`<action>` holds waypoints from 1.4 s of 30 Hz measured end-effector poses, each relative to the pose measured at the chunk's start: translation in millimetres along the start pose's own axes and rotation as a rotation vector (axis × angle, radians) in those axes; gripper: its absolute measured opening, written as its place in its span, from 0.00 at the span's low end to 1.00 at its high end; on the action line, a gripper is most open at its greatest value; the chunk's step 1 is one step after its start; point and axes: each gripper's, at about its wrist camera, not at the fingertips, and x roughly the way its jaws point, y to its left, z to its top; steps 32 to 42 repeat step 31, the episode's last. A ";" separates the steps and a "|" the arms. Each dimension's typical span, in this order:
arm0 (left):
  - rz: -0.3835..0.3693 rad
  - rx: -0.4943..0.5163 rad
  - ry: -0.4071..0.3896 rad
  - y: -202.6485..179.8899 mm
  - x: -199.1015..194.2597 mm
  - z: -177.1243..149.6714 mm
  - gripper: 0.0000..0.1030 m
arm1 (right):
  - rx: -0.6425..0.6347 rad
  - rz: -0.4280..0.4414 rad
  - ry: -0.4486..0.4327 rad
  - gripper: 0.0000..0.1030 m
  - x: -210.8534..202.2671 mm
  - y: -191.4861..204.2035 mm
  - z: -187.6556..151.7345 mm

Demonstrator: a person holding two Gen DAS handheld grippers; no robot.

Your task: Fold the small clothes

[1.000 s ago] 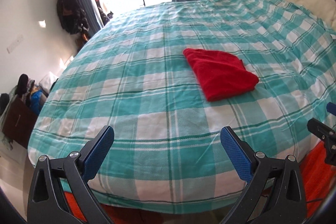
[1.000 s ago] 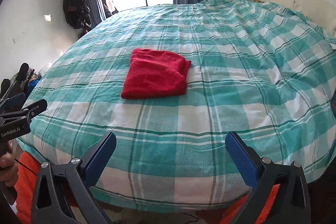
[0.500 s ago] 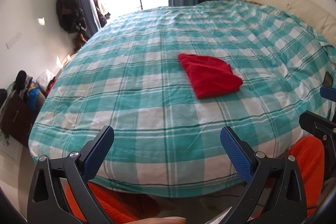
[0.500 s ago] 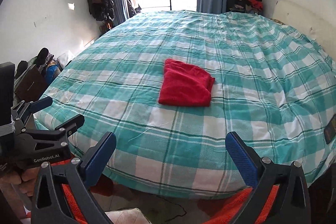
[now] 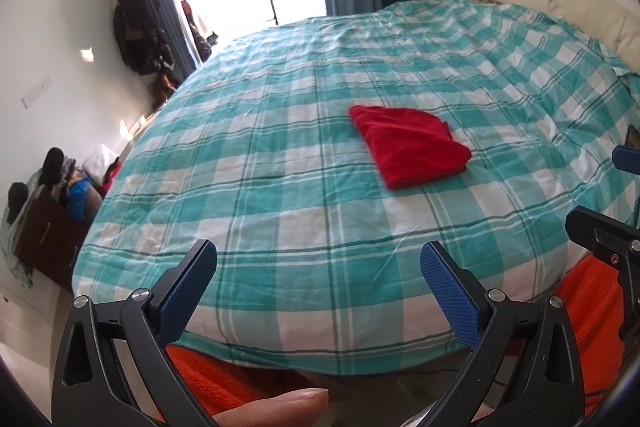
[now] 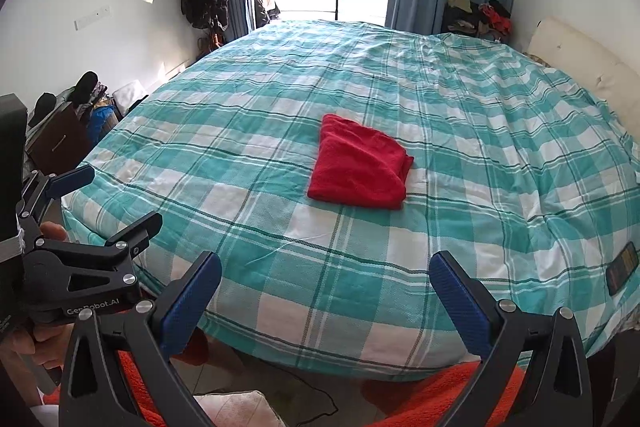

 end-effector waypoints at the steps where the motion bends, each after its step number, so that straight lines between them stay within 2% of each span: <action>1: -0.003 0.001 0.003 -0.2 0.6 0.6 0.99 | 0.001 -0.004 0.003 1.00 0.7 -0.9 1.0; 14: -0.021 0.027 0.002 -8.4 -5.0 11.7 0.99 | 0.002 -0.020 0.048 1.00 2.5 -6.3 3.9; 29: -0.066 0.008 0.020 -14.2 -3.8 13.5 0.99 | 0.053 -0.010 0.039 1.00 -4.2 -18.9 2.9; 42: -0.065 0.002 0.020 -12.3 -4.0 13.5 0.99 | 0.062 -0.005 0.034 1.00 -5.1 -21.2 3.2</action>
